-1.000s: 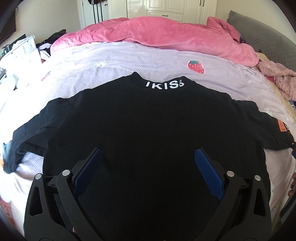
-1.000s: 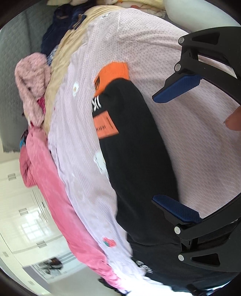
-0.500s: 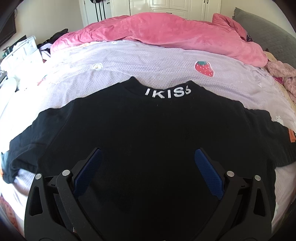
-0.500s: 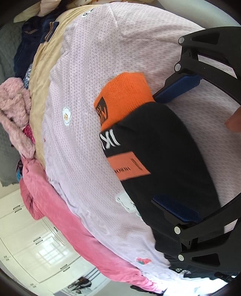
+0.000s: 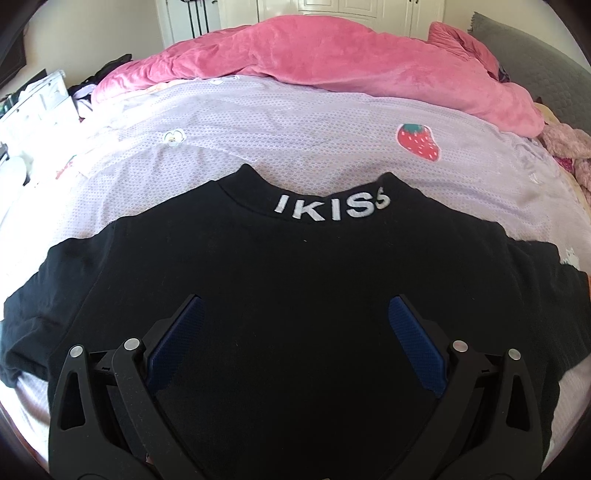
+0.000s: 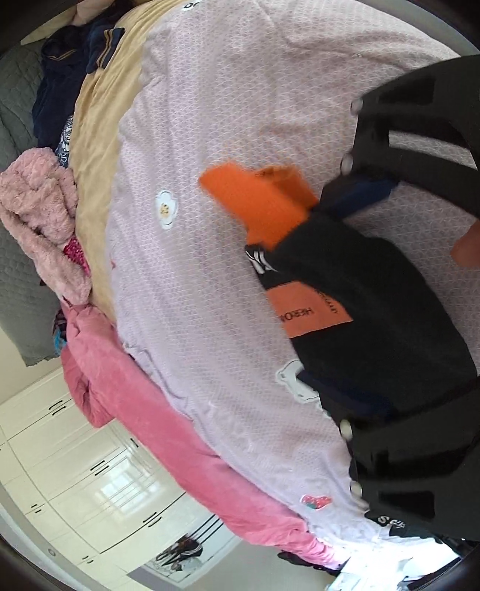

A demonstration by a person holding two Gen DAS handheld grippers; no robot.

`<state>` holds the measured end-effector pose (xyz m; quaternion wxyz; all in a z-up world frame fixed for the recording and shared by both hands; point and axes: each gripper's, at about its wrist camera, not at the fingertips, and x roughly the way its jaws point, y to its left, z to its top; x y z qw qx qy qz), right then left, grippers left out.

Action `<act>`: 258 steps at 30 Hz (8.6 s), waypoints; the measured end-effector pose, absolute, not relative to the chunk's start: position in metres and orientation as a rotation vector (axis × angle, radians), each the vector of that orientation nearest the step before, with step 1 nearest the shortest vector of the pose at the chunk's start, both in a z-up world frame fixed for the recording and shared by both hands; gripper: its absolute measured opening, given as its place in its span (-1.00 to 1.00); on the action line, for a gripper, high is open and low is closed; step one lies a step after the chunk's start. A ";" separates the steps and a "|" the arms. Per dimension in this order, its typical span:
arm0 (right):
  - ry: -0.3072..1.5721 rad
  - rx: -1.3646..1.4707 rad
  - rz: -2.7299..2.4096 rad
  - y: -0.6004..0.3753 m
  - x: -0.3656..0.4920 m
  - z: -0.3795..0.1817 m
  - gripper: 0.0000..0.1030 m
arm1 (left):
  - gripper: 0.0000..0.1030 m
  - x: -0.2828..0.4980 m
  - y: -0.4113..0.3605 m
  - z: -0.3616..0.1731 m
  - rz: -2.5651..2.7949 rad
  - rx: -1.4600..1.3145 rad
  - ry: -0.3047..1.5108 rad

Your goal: Fold small clothes

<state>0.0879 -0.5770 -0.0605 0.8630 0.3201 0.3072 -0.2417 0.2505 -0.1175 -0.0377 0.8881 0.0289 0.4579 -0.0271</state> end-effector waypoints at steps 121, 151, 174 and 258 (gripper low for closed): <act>0.726 0.217 0.137 -0.302 0.128 -0.013 -0.20 | -0.99 0.180 0.012 0.008 -0.170 -0.229 0.756; 0.899 0.186 0.139 -0.299 0.145 -0.059 -0.11 | -0.85 0.188 0.029 -0.047 -0.131 -0.229 0.925; 0.829 0.186 0.145 -0.293 0.125 -0.028 0.61 | 0.46 0.164 0.036 -0.012 -0.107 -0.244 0.847; 0.724 -0.120 0.583 0.003 0.133 0.020 0.76 | 0.81 0.071 0.316 -0.027 0.353 -0.695 0.690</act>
